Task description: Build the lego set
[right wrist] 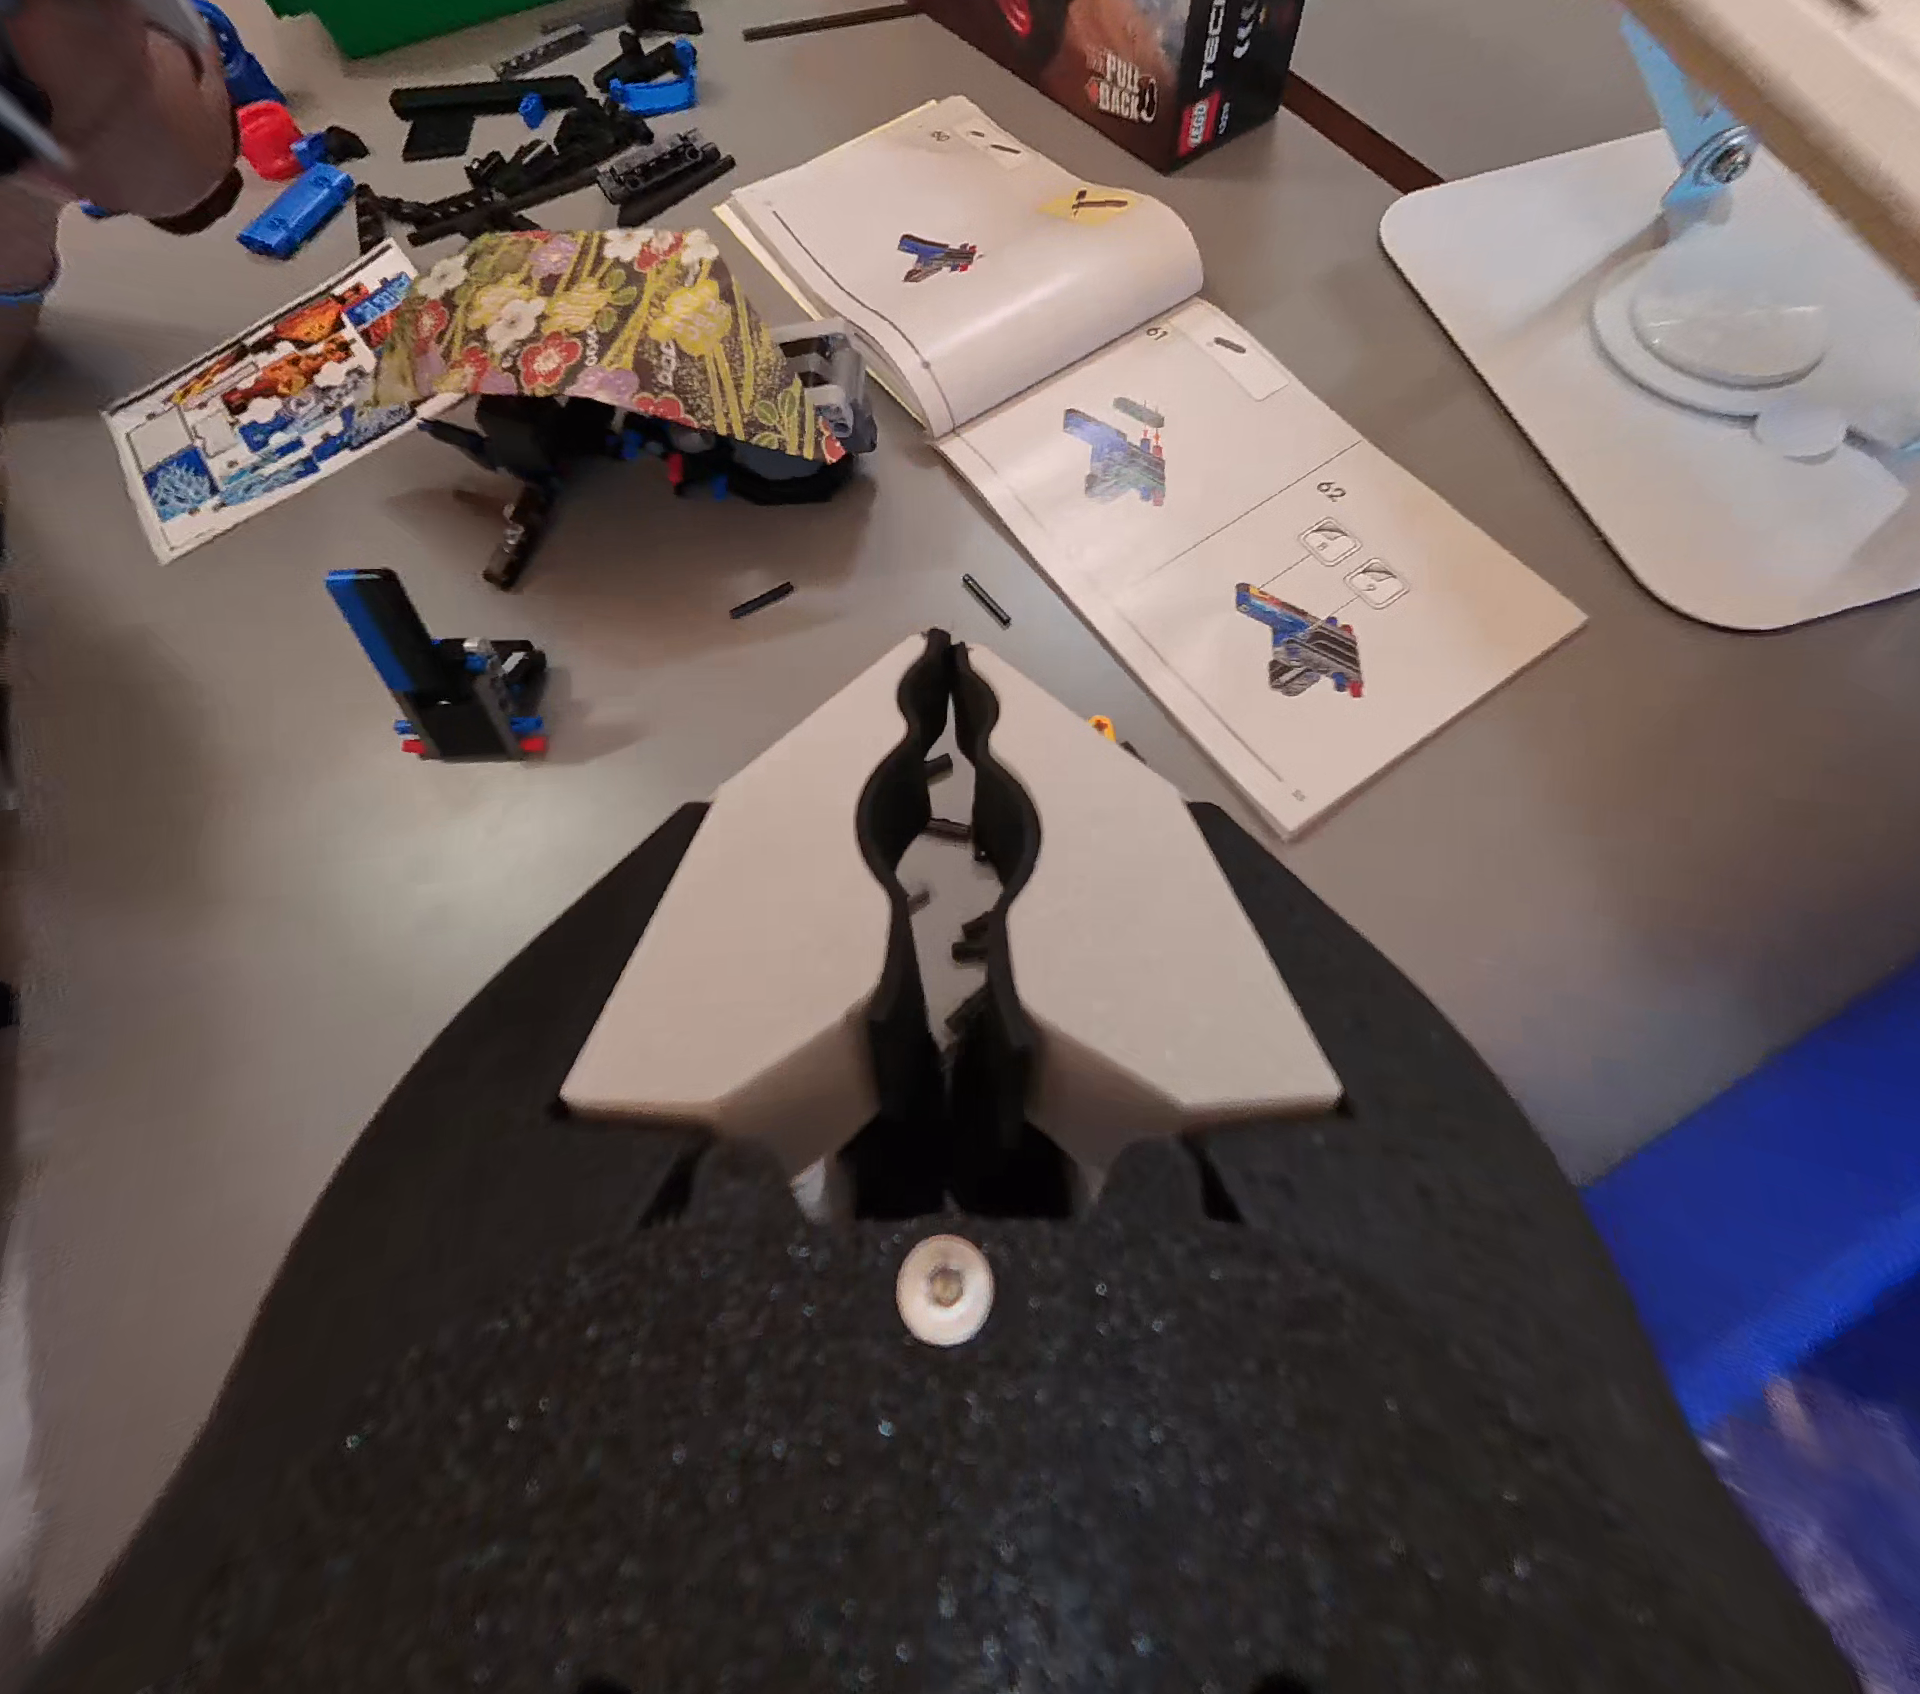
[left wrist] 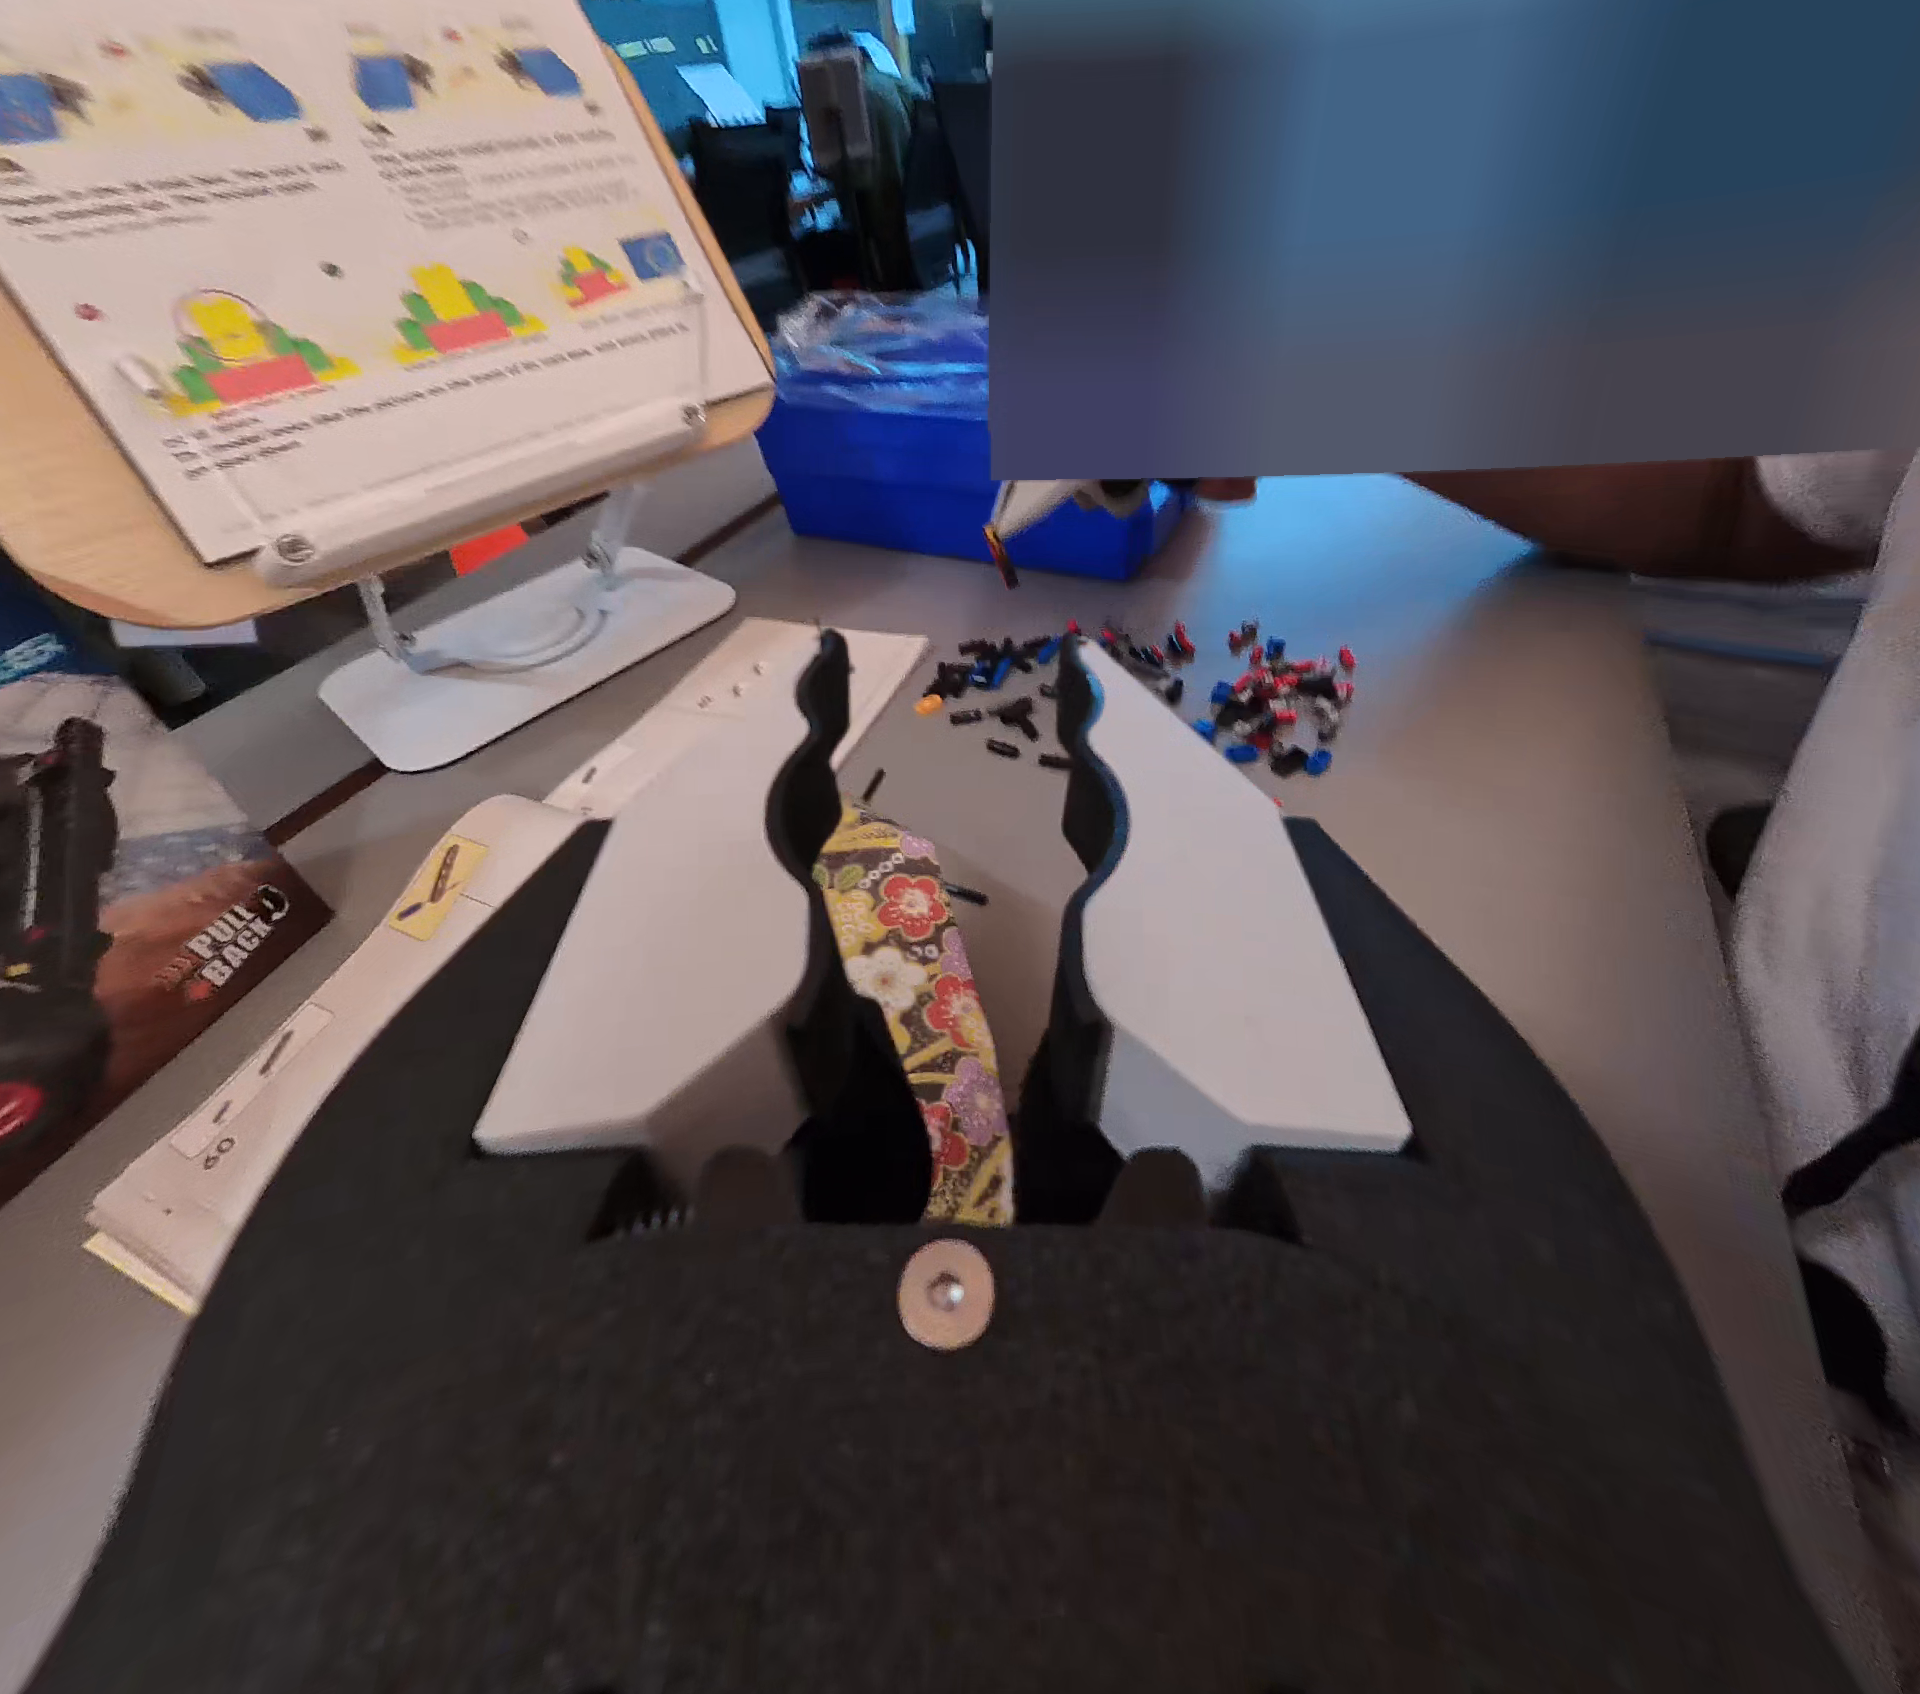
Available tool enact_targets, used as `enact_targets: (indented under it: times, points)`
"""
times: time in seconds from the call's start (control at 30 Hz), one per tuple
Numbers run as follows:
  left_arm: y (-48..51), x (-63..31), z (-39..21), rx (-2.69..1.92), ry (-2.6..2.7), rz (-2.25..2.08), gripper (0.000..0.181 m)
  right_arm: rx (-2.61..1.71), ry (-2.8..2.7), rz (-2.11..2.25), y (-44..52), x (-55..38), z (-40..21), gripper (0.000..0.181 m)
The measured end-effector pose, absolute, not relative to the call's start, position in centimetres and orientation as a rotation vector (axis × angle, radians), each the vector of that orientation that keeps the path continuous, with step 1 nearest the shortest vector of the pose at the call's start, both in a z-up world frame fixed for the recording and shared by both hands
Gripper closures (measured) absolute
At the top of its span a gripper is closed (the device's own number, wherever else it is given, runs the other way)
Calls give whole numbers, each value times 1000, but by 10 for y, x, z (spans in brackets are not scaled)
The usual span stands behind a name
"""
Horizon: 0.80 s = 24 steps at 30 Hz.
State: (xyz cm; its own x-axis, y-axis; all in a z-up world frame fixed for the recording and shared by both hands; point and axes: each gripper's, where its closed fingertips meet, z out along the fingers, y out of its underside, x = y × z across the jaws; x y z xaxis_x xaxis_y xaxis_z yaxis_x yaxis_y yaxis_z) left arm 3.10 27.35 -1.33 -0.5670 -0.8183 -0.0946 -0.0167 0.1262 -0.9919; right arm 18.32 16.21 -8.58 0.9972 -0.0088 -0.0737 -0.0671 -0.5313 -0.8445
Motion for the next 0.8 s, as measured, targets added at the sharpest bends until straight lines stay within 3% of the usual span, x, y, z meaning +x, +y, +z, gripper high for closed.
enact_targets:
  times: [0.47,0.8]
  points:
    - [358,56,-29,-1156,1459,-1588,149,-2211,258,-102,155,213,-139,181]
    - [380,61,-37,-1183,1439,-1483,150,-2177,231,-133,156,219,-133,181]
